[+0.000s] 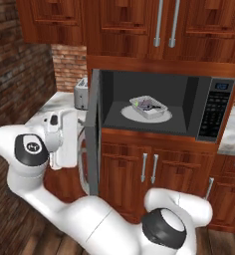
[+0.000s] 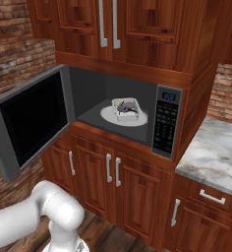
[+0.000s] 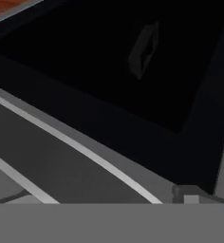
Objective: Place the tupperware containing the fish and eggplant meal in the microwave. Close the microwave door and press the start button to reheat the meal.
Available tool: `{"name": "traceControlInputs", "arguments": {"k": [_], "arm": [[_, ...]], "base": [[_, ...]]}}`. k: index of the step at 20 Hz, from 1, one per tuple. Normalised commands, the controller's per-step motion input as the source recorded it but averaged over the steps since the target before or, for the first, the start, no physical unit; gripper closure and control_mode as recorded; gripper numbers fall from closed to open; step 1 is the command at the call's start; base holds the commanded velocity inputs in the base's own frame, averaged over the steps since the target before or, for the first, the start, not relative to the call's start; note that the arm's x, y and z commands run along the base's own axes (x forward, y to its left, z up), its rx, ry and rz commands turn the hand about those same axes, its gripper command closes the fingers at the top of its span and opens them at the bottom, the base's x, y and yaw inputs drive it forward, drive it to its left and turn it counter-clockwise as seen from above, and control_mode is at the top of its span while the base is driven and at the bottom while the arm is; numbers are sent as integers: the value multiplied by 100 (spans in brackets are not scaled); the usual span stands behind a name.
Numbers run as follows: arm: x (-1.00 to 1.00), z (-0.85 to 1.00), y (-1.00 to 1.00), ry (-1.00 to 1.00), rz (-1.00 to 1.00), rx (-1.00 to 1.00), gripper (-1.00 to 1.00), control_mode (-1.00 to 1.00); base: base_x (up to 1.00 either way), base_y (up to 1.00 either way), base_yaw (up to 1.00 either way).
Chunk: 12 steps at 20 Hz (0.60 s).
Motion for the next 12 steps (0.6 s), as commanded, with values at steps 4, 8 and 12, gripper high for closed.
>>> {"name": "traceControlInputs", "arguments": {"k": [4,8,12], "arm": [[-42,-5,-100,0,-16,0,-100,-100],[-33,-6,-100,0,-15,0,-100,-100],[-18,-2,-96,0,-14,0,-100,-100]], "base": [[0,0,0],[0,0,0],[0,0,0]]}}
